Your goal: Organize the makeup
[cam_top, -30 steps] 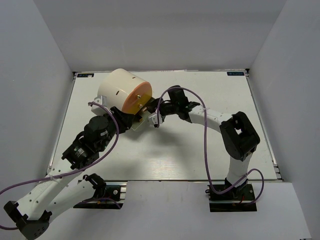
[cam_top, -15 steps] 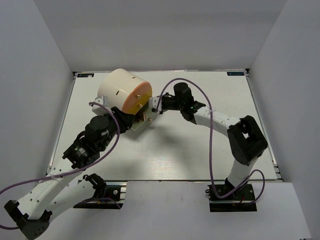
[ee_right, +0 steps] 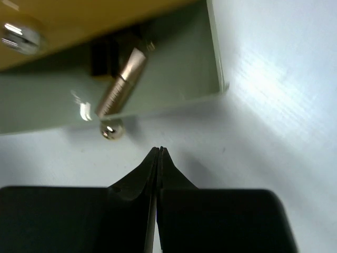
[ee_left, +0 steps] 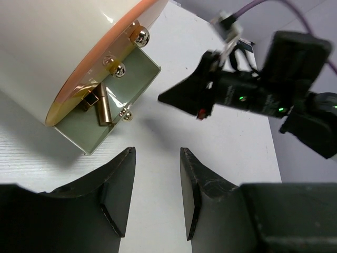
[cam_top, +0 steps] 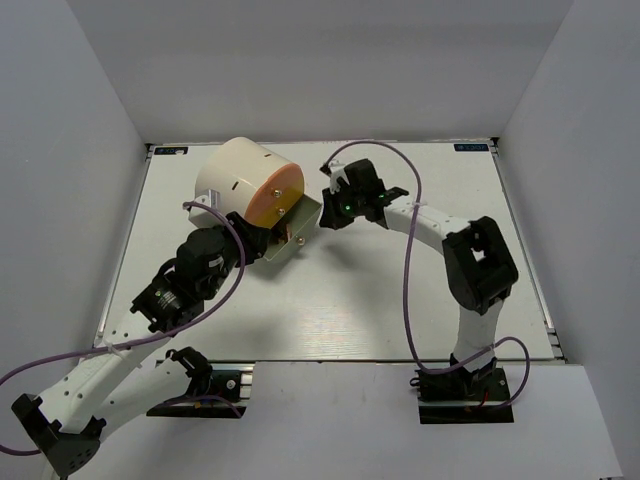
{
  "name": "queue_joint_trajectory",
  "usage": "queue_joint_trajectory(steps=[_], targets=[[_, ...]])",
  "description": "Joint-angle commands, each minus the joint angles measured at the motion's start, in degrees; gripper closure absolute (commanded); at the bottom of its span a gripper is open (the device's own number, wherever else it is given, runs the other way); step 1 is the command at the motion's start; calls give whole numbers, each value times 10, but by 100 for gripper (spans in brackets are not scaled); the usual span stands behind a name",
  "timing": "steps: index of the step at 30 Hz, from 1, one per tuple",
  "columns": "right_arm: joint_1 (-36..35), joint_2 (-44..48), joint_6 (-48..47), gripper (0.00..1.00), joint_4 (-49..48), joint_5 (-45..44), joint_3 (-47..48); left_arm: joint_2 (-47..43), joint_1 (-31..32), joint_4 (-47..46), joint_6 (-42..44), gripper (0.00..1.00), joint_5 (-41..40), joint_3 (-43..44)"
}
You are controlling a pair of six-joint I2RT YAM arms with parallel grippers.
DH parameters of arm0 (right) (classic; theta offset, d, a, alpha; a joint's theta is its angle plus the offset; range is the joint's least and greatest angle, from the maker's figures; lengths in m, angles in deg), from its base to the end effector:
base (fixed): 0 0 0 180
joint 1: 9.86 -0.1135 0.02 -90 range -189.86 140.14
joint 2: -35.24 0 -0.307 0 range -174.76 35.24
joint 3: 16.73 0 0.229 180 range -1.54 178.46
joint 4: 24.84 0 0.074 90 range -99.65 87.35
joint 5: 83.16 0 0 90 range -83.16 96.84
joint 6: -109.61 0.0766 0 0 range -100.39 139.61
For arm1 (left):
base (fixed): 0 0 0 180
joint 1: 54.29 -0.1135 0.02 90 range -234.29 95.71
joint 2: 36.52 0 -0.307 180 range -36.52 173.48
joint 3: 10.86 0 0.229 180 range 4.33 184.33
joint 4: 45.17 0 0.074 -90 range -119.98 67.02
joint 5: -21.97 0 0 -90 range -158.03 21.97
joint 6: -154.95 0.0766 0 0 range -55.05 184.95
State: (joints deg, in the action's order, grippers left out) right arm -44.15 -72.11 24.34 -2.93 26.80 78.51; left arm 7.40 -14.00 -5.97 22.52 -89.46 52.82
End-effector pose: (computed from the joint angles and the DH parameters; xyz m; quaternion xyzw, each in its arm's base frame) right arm 0.3624 0.2788 0.2768 -0.3005 0.8201 0.2986 0.3846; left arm 0.1336 -0.0766 0.3555 -0.1223 0.8000 -0.2611 0.5262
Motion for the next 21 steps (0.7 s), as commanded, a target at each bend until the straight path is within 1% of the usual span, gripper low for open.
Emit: queue_joint_trajectory(steps=[1, 7, 13, 14, 16, 17, 21], targets=[[-15, -16, 75, 100, 54, -51, -2, -6, -2, 1, 3, 50, -10, 16], [-25, -58, 77, 100, 47, -40, 23, -11, -2, 5, -3, 50, -12, 14], [-28, -95, 133, 100, -3, 12, 45, -9, -2, 11, -7, 50, -11, 18], [-28, -96, 156, 100, -30, 18, 40, -9, -2, 12, -7, 50, -12, 18], [-26, -98, 175, 100, -60, 38, 33, -8, -2, 15, -7, 50, -13, 23], [-27, -99, 184, 100, -97, 45, 28, -7, -2, 17, -7, 50, -13, 24], [-27, -113, 206, 100, -151, 60, 34, -7, -2, 21, -8, 50, -15, 28]])
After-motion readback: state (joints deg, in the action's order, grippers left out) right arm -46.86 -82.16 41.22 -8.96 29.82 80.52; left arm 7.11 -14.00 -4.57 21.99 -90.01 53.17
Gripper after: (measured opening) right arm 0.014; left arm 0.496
